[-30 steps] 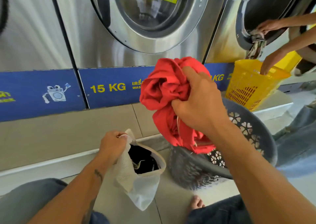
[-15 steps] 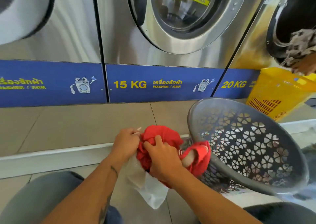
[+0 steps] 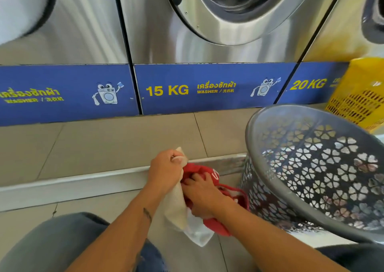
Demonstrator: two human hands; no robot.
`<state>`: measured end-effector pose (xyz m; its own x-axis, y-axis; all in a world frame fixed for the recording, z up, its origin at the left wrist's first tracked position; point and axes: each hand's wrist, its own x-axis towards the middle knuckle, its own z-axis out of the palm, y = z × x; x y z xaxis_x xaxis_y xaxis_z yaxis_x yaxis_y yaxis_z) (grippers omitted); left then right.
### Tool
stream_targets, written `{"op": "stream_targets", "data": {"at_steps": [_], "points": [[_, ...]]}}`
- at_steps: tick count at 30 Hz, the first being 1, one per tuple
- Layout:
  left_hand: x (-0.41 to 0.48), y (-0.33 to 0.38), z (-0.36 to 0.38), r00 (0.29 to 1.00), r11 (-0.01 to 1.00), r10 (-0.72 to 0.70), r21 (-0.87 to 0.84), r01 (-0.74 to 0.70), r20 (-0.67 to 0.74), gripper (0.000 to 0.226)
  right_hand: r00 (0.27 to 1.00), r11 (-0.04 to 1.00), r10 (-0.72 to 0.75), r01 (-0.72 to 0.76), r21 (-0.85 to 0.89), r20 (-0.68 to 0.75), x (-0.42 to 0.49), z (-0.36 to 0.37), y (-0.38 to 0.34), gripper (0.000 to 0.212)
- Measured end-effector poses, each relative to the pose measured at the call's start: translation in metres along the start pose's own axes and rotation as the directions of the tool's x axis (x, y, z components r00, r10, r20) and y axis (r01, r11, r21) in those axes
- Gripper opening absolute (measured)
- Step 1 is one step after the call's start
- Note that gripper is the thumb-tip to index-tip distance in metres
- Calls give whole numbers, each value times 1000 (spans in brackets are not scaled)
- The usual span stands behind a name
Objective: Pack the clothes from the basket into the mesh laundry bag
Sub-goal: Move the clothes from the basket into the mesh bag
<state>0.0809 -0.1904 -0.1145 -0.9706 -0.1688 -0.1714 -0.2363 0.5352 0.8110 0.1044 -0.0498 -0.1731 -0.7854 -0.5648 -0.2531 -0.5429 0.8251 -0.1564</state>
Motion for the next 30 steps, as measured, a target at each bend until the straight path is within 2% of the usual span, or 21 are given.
{"op": "stream_targets", "data": {"at_steps": [2,4,6,8,11,15,19,20,22,23,25,28,30], "points": [[5,-2,-1,999,1000,-27,3,27,-31,11,979,940,139,-83,330,-152,-5,1,4,68],[9,-2,-1,998,999,-37,-2,37,-41,10,914,851,327,-174,495,-240,-10,10,13,75],[9,0,2,999,999,-33,0,33,-23,11,868,758,469,-300,579,-164,-13,21,25,97],[6,2,4,1000,1000,-12,9,12,15,14,891,697,448,-299,652,-71,-15,30,32,105],[2,6,6,998,1000,19,23,-21,57,23,903,703,426,-296,646,-49,-15,31,32,79],[2,8,4,999,999,28,19,-29,44,22,911,810,369,-218,544,-184,-14,22,18,55],[3,6,2,996,995,56,76,-61,69,18,939,925,67,68,374,-338,1,16,-3,49],[3,6,1,994,994,67,83,-74,83,17,950,938,-5,113,328,-313,6,19,-7,48],[0,8,-1,992,989,85,110,-96,98,16,989,962,-65,97,255,-132,12,25,-7,56],[-1,8,-3,992,985,94,136,-105,90,16,999,972,-44,49,232,-27,14,28,-4,63],[-2,6,-6,993,976,105,188,-113,52,19,996,974,36,-54,221,83,18,33,6,76],[2,-1,-11,997,972,78,224,-76,3,20,991,949,97,-119,293,88,23,27,12,75],[6,-5,-12,998,976,63,210,-60,-7,20,991,895,133,-129,427,20,16,20,11,71]]}}
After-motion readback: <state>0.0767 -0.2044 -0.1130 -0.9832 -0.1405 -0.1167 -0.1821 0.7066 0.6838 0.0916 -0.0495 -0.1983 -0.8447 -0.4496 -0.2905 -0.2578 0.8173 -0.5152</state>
